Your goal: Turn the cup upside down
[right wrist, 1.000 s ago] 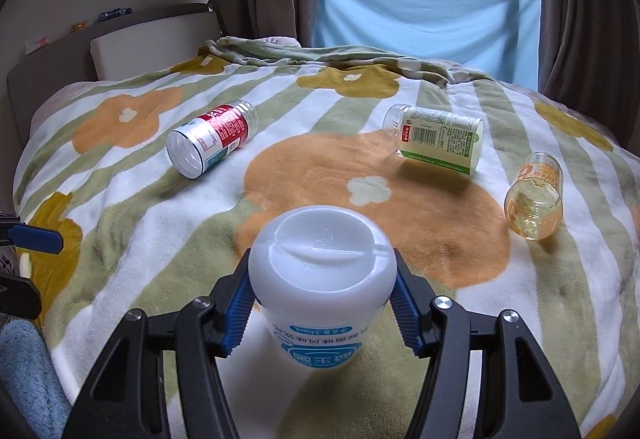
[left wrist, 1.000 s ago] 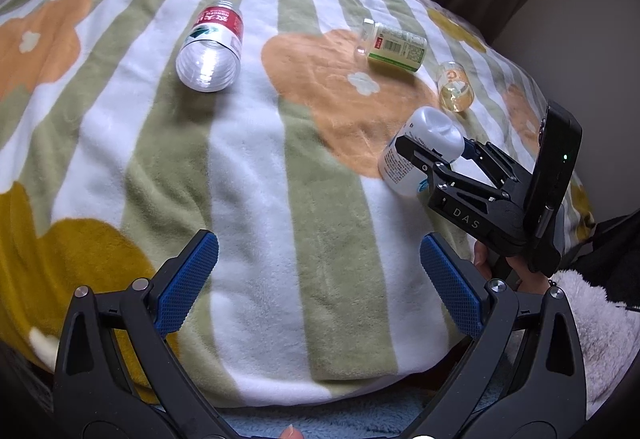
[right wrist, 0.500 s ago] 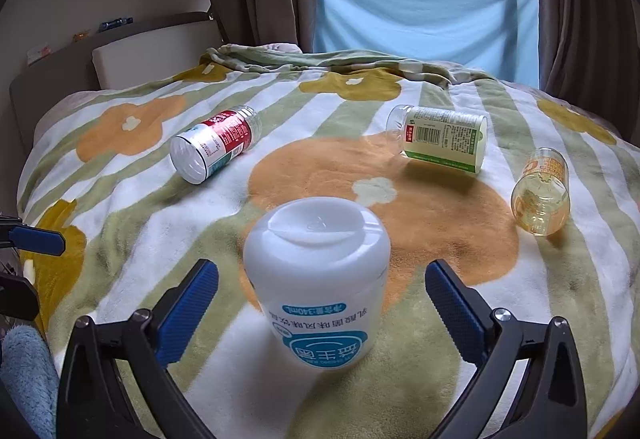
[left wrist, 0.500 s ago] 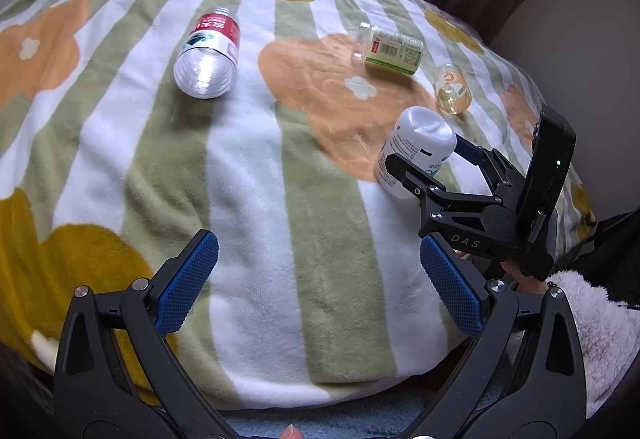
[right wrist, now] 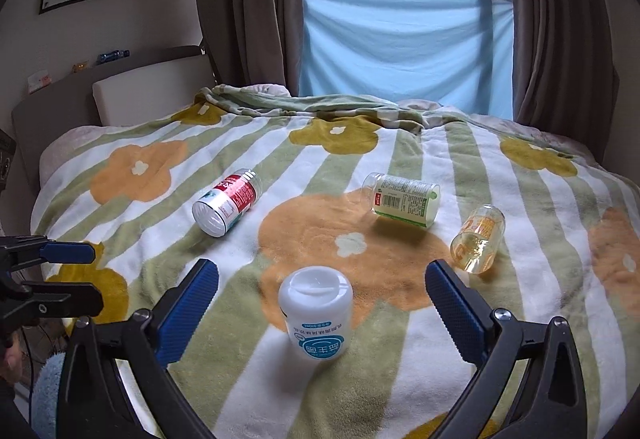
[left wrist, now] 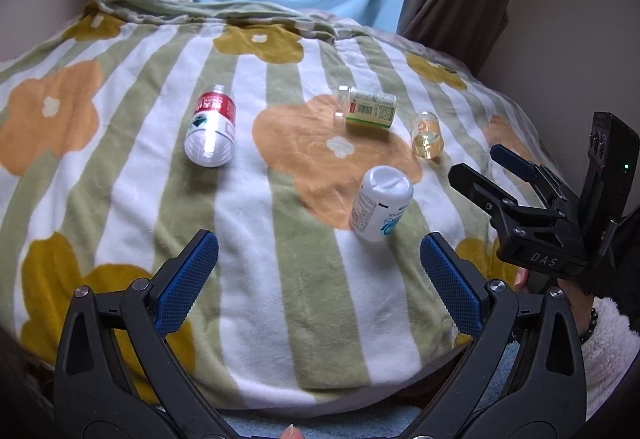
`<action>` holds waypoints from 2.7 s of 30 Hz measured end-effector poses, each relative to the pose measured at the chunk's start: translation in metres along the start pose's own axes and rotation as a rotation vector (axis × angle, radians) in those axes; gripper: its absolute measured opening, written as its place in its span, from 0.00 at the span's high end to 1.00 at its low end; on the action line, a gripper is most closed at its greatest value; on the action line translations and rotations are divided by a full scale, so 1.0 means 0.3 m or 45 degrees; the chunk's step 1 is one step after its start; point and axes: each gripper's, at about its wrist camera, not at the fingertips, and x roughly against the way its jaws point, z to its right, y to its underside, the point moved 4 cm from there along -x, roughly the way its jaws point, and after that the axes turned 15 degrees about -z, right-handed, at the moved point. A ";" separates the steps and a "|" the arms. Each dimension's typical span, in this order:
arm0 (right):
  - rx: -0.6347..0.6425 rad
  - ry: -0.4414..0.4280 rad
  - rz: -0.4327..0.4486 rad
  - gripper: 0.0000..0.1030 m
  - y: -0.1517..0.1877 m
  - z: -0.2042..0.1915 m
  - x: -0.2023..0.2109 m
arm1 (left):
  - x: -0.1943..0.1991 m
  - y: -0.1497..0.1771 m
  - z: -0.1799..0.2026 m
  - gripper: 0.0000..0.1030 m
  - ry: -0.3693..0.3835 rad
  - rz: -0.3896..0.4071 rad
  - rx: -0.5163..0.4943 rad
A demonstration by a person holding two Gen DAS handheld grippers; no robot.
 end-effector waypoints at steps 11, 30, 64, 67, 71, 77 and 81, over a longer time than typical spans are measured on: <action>-0.252 0.250 0.174 0.00 -0.038 0.050 0.499 | 0.332 -0.082 0.170 0.02 -0.126 0.409 -0.093; -0.262 0.377 0.224 0.00 0.022 0.025 0.597 | 0.406 -0.010 0.226 0.02 -0.242 0.503 -0.133; -0.262 0.387 0.247 0.00 0.012 0.028 0.624 | 0.402 -0.002 0.212 0.02 -0.261 0.507 -0.127; -0.258 0.391 0.245 0.00 0.013 0.027 0.623 | 0.405 0.002 0.207 0.02 -0.278 0.511 -0.134; -0.259 0.390 0.246 0.00 0.013 0.029 0.623 | 0.409 0.007 0.202 0.00 -0.288 0.522 -0.145; -0.259 0.391 0.247 0.00 0.015 0.028 0.624 | 0.408 0.008 0.207 0.00 -0.281 0.525 -0.148; -0.259 0.391 0.246 0.00 0.014 0.030 0.623 | 0.406 0.005 0.207 0.00 -0.276 0.527 -0.144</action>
